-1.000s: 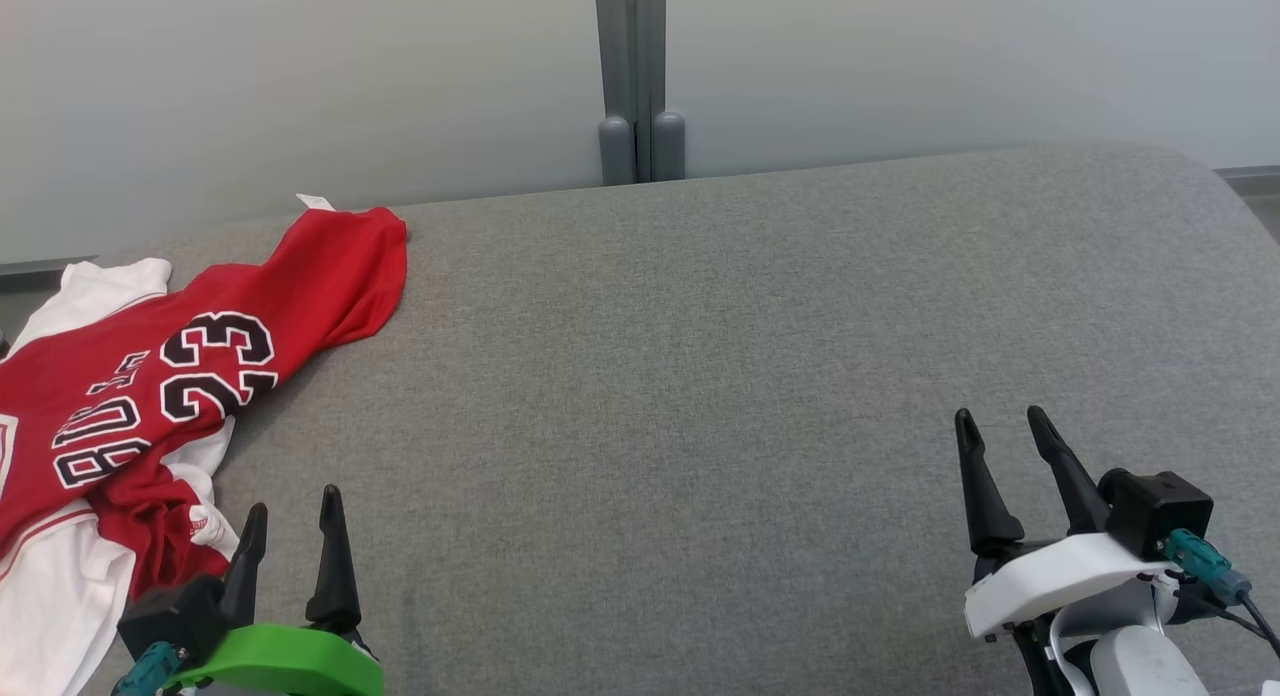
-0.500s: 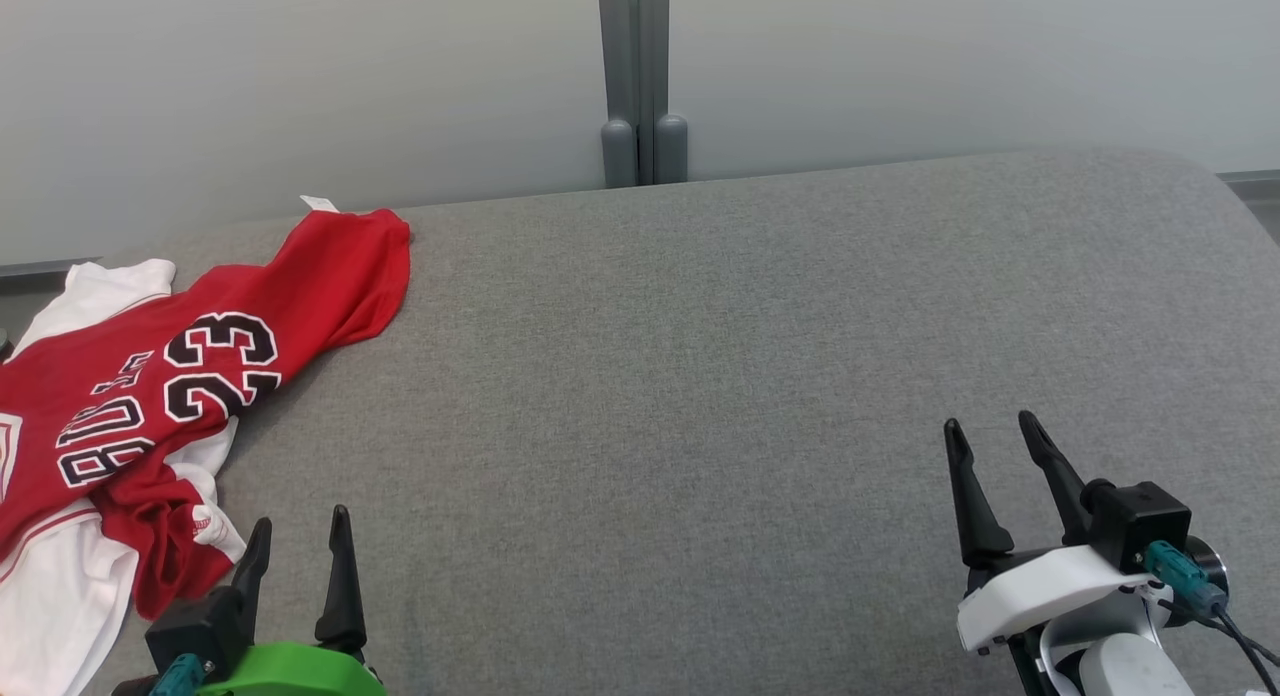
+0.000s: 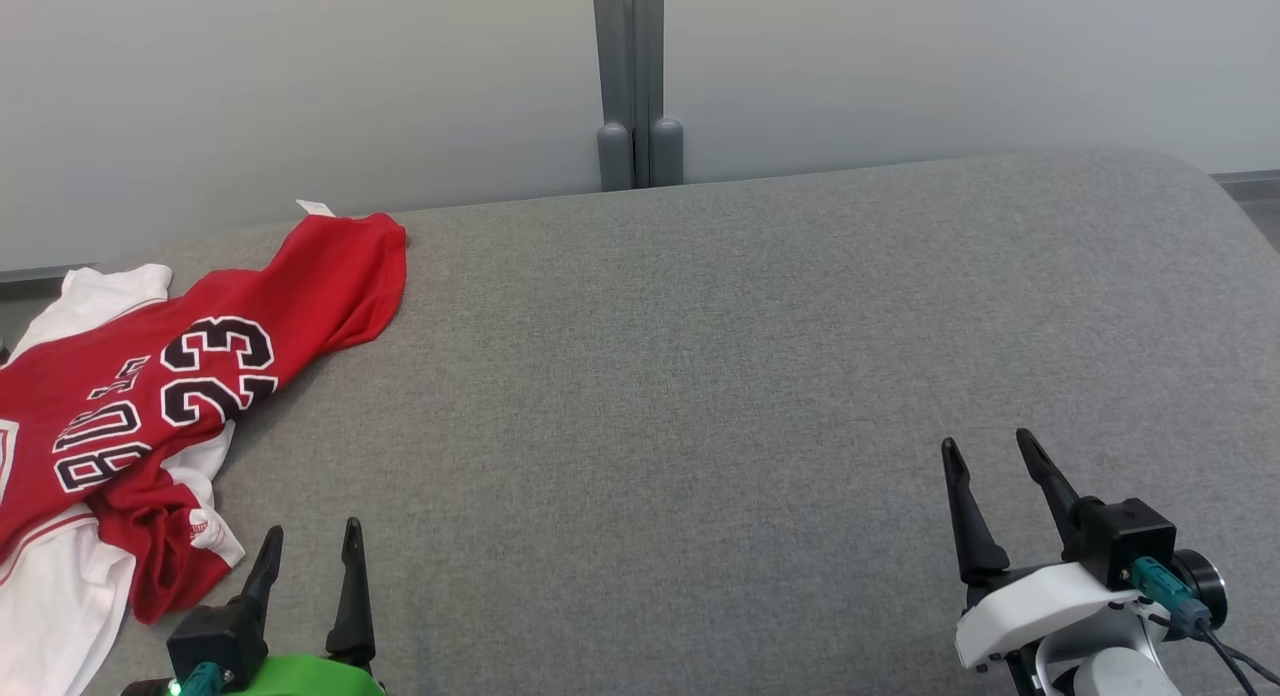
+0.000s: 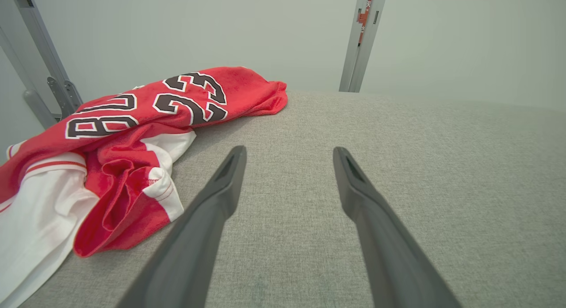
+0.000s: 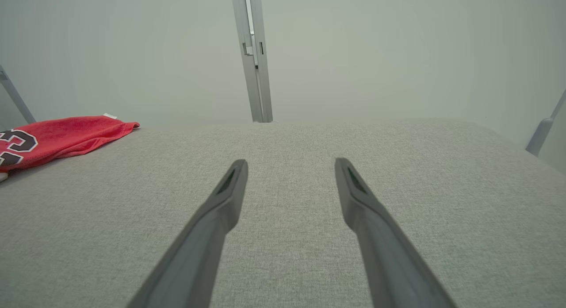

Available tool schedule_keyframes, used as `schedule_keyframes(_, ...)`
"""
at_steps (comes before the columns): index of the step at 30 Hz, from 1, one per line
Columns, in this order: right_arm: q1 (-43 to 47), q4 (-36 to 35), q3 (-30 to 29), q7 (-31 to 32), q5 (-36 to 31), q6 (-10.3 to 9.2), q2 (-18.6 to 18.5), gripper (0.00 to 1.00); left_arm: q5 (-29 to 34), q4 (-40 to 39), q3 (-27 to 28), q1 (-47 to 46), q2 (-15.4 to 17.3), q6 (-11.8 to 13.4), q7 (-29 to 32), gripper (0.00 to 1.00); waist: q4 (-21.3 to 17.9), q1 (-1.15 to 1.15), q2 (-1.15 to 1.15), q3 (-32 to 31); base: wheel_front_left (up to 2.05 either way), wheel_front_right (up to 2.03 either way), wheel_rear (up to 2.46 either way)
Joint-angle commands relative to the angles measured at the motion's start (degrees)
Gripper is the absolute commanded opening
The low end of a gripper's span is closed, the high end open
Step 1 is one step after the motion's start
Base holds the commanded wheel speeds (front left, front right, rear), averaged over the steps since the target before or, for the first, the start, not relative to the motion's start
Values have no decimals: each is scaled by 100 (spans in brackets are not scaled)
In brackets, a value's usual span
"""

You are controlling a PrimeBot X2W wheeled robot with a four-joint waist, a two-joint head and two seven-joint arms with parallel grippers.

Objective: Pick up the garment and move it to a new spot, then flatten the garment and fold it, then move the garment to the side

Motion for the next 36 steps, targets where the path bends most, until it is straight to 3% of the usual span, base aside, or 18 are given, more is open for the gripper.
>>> schedule_keyframes(1, 37, 20, 10, -53, -121, 0, -2, 100, 104, 11, -12, 38, 39, -28, -51, 100, -1, 0, 0, -2, 0, 0, 0)
schedule_keyframes(22, 73, 102, -46, -102, -244, 0, 28, 100, 135, 160, -110, -8, 33, -44, -103, 100, 129, 0, 0, -25, 0, 0, 0)
schedule_keyframes(36, 9, 143, 149, -102, -69, -1, 42, 100, 63, 269, -151, 114, 65, -40, -102, 100, 1500, 0, 0, -109, 0, 0, 0)
